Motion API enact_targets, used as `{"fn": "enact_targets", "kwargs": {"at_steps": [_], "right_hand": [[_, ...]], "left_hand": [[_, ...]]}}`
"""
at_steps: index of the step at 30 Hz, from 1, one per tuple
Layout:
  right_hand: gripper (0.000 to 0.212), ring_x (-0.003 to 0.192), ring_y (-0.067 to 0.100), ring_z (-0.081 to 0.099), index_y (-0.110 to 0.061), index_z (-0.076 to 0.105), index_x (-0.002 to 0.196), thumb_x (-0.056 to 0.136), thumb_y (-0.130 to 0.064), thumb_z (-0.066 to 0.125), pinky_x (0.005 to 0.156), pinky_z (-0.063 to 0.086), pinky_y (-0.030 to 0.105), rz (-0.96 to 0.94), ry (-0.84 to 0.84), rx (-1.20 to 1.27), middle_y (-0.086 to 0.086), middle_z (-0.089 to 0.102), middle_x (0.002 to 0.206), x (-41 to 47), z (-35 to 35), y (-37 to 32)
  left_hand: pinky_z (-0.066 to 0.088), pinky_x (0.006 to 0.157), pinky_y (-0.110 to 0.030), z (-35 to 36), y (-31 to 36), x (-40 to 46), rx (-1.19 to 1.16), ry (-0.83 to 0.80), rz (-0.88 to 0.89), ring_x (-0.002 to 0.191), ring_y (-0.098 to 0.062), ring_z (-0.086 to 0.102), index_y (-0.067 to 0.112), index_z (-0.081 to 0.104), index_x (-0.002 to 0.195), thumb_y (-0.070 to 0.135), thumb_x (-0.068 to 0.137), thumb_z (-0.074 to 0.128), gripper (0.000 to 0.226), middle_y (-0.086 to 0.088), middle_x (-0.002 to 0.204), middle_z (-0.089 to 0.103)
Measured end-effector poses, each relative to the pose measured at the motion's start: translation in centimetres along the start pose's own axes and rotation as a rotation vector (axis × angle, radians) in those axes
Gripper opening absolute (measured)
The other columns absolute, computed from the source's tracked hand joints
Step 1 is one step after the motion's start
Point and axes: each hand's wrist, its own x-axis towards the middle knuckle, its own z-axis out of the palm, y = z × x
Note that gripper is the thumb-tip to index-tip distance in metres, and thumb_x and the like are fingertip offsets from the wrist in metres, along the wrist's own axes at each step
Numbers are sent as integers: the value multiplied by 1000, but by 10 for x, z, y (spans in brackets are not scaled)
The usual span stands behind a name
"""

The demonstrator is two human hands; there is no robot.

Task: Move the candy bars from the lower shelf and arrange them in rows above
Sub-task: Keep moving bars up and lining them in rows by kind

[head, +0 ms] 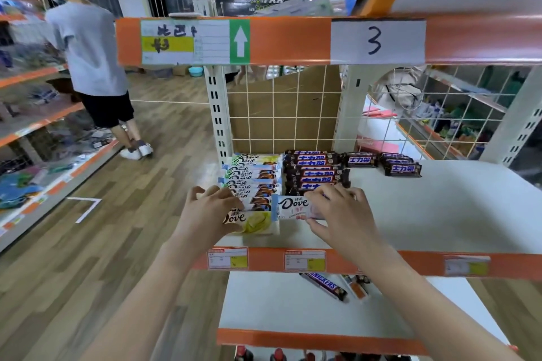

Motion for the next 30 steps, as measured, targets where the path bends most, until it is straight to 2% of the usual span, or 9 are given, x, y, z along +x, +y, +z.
{"fn": "enact_targets", "kwargs": {"at_steps": [6,9,13,19,25,30], "right_hand": [[33,79,15,61,-25,68,92,63,-34,80,73,46,35,-9,-30,13,-9,63,87,1,3,-10],[29,79,15,60,-26,66,89,64,-35,78,74,45,35,-15,-56,28,-10,62,86,2,3,-19],[32,81,15,61,-27,66,94,66,-37,77,73,46,37,-44,-127,70,-9,63,87,3,2,-37],[27,80,17,61,-25,66,87,64,-35,78,74,47,39,-61,-210,110,-6,63,85,8,5,-68],[26,87,21,60,-22,64,91,69,-33,74,74,44,39,-63,-215,156,-3,63,90,21,3,-86],[28,99,24,57,-18,62,101,76,-30,69,82,42,44,-84,-231,171,2,62,102,30,2,-103]], "left_hand": [[28,92,-38,4,-5,1,-27,58,12,105,-14,55,37,65,105,52,73,68,35,15,104,62],[35,87,-40,5,-5,2,-20,75,16,96,-16,59,35,68,96,50,67,75,34,13,95,65],[40,79,-41,11,-10,-1,-25,123,18,86,-17,62,34,68,89,51,61,78,34,13,88,65],[43,73,-40,12,-25,-12,-20,198,23,80,-19,65,31,68,94,52,58,78,43,10,86,66],[43,76,-45,6,-35,-24,-19,190,-33,84,-22,67,26,68,100,33,51,89,53,4,92,68],[42,78,-45,4,-41,-35,-45,222,-66,88,-22,67,25,64,109,21,59,86,54,3,94,68]]}}
